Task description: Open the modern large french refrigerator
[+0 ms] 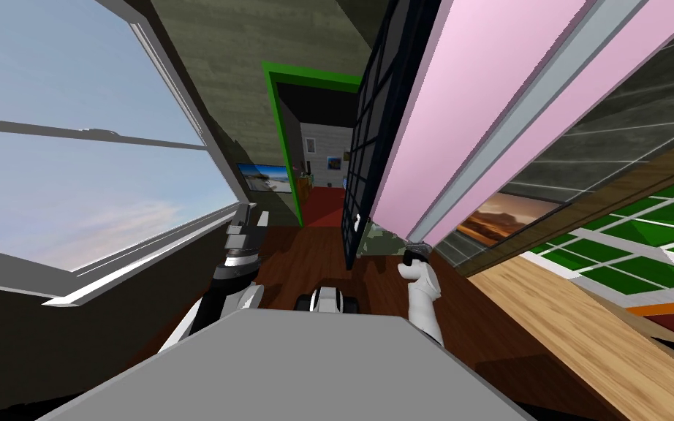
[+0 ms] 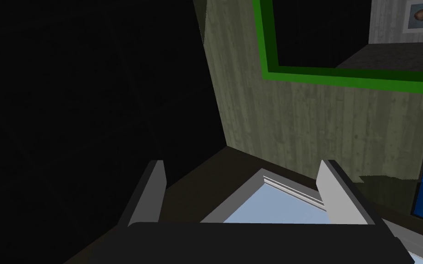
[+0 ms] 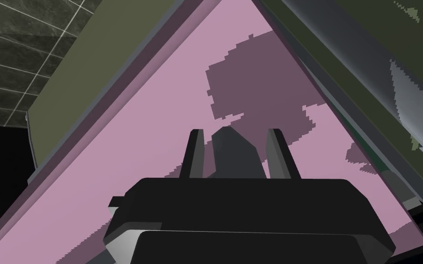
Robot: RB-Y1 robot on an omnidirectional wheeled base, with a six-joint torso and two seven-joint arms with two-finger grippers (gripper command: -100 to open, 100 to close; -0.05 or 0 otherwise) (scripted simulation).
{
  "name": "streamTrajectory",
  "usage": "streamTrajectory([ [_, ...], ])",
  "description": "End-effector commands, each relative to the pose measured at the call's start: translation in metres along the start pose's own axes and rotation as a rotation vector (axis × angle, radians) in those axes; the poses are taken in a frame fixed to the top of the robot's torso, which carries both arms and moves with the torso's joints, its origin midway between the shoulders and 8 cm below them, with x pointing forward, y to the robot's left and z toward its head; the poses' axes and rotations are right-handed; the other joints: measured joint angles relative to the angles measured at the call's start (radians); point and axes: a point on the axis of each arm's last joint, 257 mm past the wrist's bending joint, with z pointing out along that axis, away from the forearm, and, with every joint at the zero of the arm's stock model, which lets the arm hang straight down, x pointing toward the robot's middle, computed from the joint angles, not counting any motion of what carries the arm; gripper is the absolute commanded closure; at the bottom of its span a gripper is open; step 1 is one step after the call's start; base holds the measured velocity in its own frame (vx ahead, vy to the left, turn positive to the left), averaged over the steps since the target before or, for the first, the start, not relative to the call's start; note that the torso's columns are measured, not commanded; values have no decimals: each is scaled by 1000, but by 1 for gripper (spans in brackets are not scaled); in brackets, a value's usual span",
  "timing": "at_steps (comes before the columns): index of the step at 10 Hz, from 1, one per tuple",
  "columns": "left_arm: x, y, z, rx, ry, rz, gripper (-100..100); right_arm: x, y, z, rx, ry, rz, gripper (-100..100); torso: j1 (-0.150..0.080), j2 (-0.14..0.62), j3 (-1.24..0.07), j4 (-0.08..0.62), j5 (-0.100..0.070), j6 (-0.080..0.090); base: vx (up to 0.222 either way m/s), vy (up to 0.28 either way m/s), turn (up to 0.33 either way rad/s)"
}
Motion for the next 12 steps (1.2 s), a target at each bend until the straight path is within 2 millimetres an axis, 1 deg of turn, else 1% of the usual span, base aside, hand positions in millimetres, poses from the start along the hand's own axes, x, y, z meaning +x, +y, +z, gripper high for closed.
streamTrajectory([
  [1,0,0,0,0,0,0,0,3,-6,-2,18,19,1,100,3,1,1,0,1,0,8,42,5],
  [2,0,0,0,0,0,0,0,16,-15,-4,42,52,5,100,-1,0,0,-1,-1,-1,-1,43,117],
  [3,0,0,0,0,0,0,0,24,-25,-5,69,76,9,100,-2,-2,-1,-2,-3,-2,-12,76,170],
  [5,0,0,0,0,0,0,0,42,-46,-9,121,124,17,100,1,-5,-3,-3,-1,-4,-7,105,143],
  [6,0,0,0,0,0,0,0,42,-46,-9,121,124,17,100,2,-4,-3,-2,1,-4,-15,77,73],
  [7,0,0,0,0,0,0,0,52,-56,-12,147,150,21,100,0,-3,-2,-1,0,-3,-9,58,139],
  [8,0,0,0,0,0,0,0,36,-34,-8,106,138,28,-100,0,-4,-2,-2,0,-4,-2,18,-273],
  [9,0,0,0,0,0,0,0,33,-32,-8,103,133,26,-100,-5,-6,-3,-5,-5,-3,-2,-6,1],
  [10,0,0,0,0,0,0,0,19,-27,-3,92,123,38,-100,-11,-9,-4,-7,-9,-2,-12,0,-169],
  [11,0,0,0,0,0,0,0,12,-22,-4,83,110,34,-100,-12,-9,-5,-6,-7,0,-3,-9,-115],
  [12,0,0,0,0,0,0,0,-4,-15,0,70,98,43,-100,-9,-7,-4,-5,-7,-1,1,-15,-190],
])
